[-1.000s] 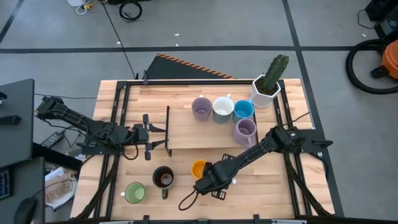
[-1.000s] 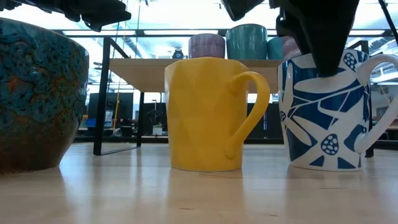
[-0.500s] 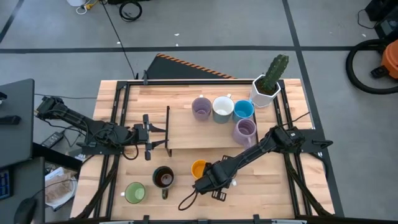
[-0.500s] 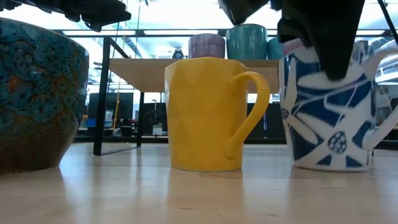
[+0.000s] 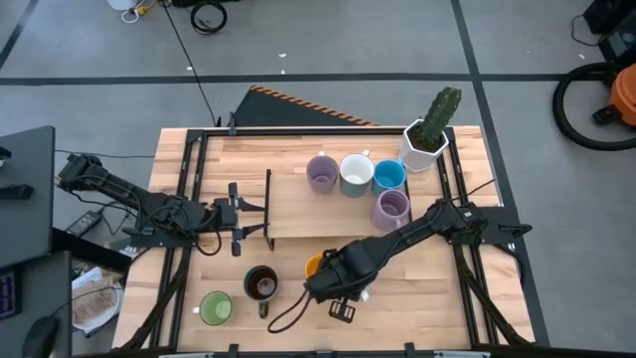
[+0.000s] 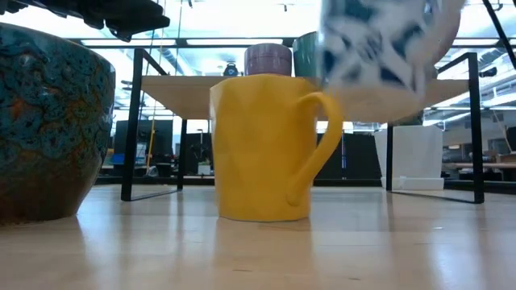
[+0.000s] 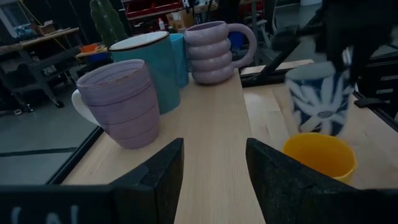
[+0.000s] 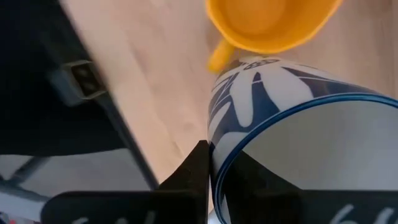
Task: Place coffee mugs
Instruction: Put the dark blue cup on the shelf aligned with the dark green cup
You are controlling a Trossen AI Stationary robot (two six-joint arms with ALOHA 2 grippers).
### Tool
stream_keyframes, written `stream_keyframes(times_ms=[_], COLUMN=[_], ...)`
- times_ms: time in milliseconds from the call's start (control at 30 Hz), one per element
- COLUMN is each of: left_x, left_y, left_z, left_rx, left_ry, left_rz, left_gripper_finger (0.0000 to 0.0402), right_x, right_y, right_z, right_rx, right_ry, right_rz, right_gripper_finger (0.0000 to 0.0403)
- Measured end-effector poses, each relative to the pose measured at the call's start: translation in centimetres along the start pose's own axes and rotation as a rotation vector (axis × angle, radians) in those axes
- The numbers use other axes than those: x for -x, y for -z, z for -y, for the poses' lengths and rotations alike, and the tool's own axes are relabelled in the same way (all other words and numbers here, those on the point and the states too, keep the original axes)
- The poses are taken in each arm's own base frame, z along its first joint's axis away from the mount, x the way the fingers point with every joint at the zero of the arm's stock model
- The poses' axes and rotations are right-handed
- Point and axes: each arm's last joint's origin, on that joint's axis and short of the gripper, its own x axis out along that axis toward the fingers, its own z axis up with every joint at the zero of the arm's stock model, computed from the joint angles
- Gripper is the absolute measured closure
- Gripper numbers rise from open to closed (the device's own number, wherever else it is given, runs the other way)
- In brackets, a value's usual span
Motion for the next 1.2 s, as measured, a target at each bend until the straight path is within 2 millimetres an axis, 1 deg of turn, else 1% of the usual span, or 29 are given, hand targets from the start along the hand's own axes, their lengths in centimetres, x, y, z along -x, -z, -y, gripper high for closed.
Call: stream_keyframes(times_ms=[67, 200, 433, 533, 633, 700, 933, 1200], left_x=[0.0, 0.0, 0.0, 0.0, 0.0, 0.0, 0.0, 0.0], left_y=[0.0, 0.0, 0.1, 0.1, 0.1, 0.1, 0.2, 0.2], left_z=[0.0, 0.0, 0.0, 0.0, 0.0, 0.0, 0.0, 0.0], left_rx=[-0.001, -0.004, -0.008, -0.008, -0.009, -0.009, -0.012, -0.016], left_ry=[0.0, 0.0, 0.001, 0.001, 0.001, 0.001, 0.001, 0.002], left_rz=[-0.002, -0.004, -0.01, -0.011, -0.011, -0.011, -0.015, -0.022], left_gripper_finger=[0.0221, 0.0221, 0.0221, 0.0221, 0.0221, 0.0221, 0.0221, 0.0221], right_x=[1.1, 3.0, 6.7, 8.1, 9.1, 9.5, 10.0, 10.5], right_y=[0.1, 0.8, 1.5, 1.5, 1.1, 0.6, -1.4, -2.9], right_z=[0.2, 1.5, 3.2, 4.2, 5.4, 6.2, 8.7, 10.9], right_rx=[0.001, -0.033, -0.05, -0.055, -0.079, -0.088, -0.071, -0.069], right_ry=[-0.026, -0.022, -0.063, -0.068, -0.057, -0.052, -0.055, -0.064], right_rz=[0.029, 0.04, 0.147, 0.195, 0.244, 0.26, 0.258, 0.257], right_gripper_finger=[0.0372, 0.037, 0.037, 0.0369, 0.0369, 0.0369, 0.0369, 0.0369])
